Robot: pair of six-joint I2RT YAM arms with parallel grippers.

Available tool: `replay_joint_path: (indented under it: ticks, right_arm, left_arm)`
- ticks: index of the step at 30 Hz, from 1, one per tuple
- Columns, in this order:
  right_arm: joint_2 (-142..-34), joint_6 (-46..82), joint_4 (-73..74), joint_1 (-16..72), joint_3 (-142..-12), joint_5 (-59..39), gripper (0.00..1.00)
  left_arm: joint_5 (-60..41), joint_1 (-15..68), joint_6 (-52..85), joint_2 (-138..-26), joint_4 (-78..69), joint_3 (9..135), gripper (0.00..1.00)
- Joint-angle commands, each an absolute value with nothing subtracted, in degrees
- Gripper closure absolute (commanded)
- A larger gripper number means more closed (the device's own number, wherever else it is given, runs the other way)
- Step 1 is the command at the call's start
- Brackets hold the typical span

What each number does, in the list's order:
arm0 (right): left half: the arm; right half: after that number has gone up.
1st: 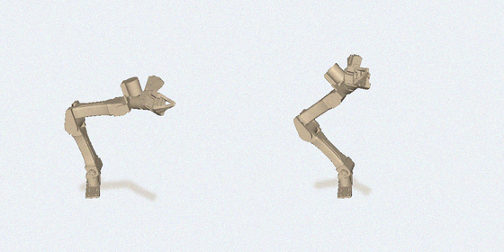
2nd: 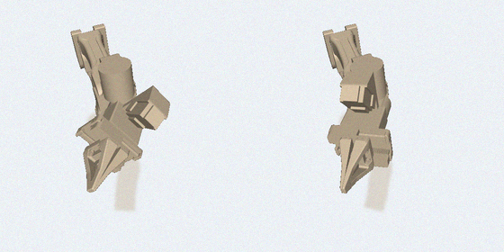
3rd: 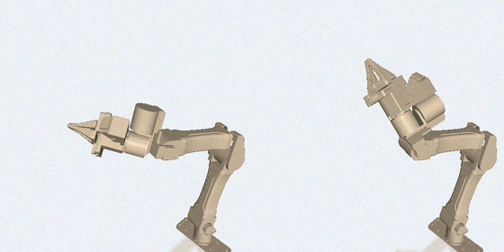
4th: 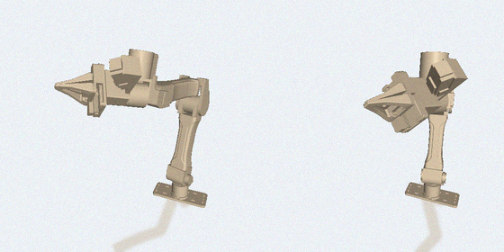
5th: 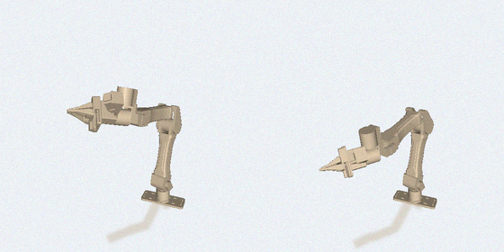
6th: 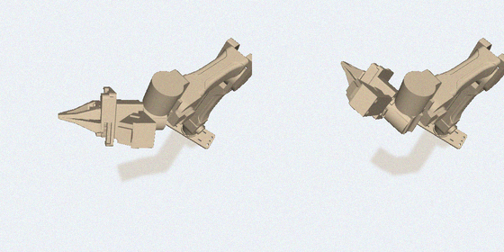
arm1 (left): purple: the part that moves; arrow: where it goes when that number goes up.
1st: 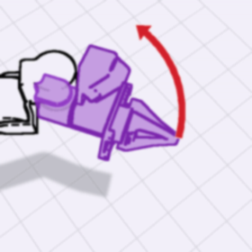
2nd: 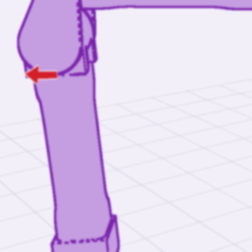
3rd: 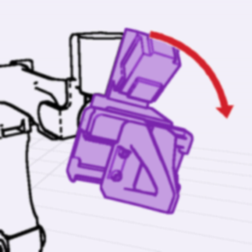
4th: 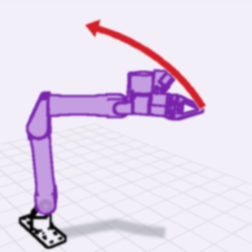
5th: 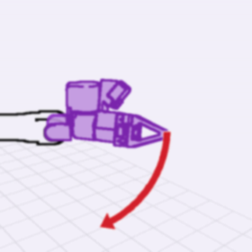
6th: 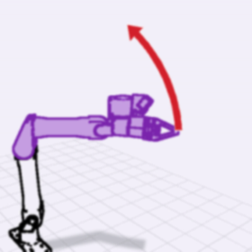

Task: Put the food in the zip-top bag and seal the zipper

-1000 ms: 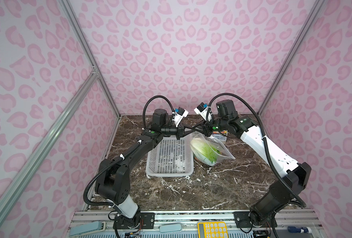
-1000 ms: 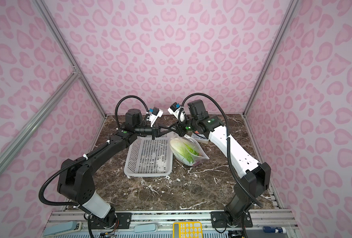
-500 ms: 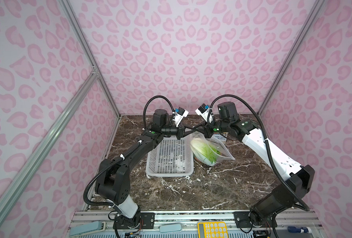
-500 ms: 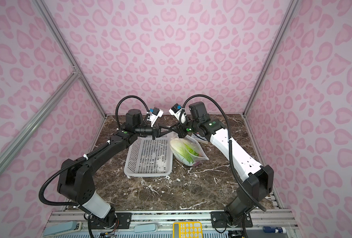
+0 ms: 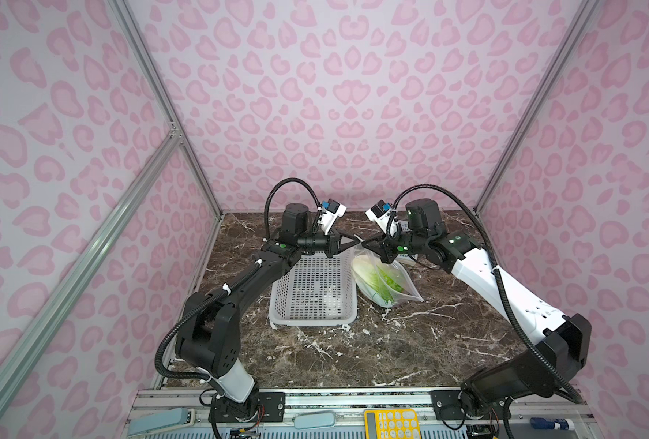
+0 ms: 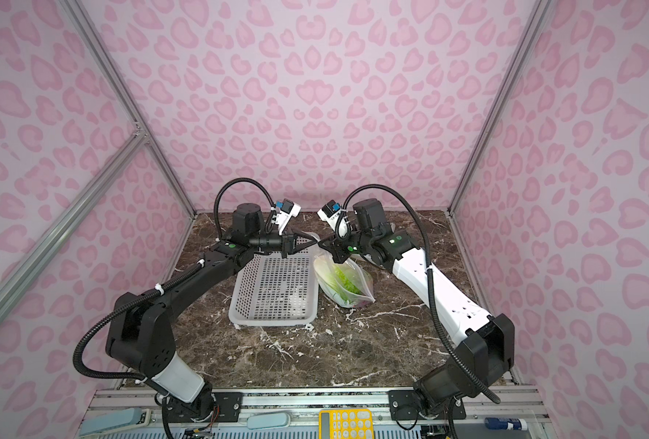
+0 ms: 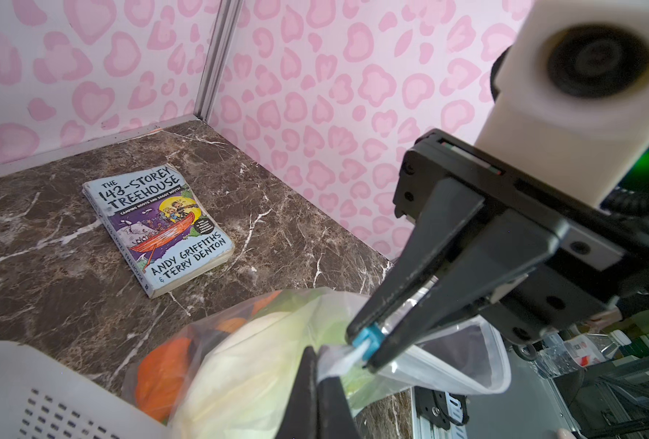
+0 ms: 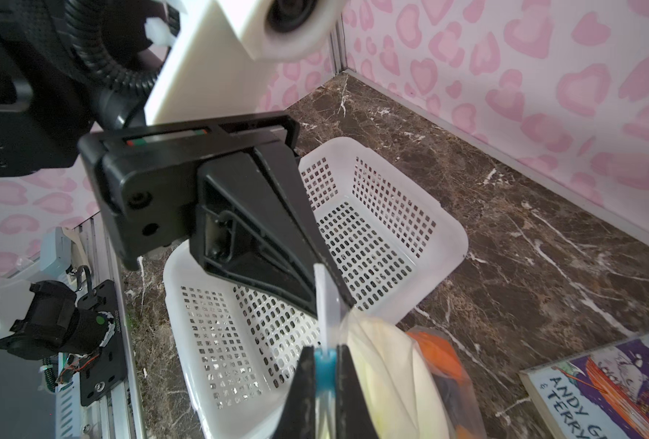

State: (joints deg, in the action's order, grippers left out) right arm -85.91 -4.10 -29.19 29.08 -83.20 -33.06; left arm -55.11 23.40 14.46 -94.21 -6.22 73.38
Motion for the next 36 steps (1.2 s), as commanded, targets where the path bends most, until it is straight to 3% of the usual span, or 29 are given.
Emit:
replay_joint_path:
  ticks: [1,21,36]
  right_arm:
    - [-85.0,-3.5,-36.2,28.9,-81.9,-32.4,0.97]
    - [-72.0,1.0,-44.8,28.6,-69.5,-22.7,0.96]
    - [-62.1,6.0,-50.6,28.6,-63.9,-18.9,0.96]
  left_arm:
    - [-49.5,22.5,15.5,-93.2,-12.6,73.1,0.96]
    - [-39.0,20.0,22.0,-95.4,-11.6,75.2,0.96]
    - [-39.7,20.0,23.3,-96.6,-11.3,76.5,0.96]
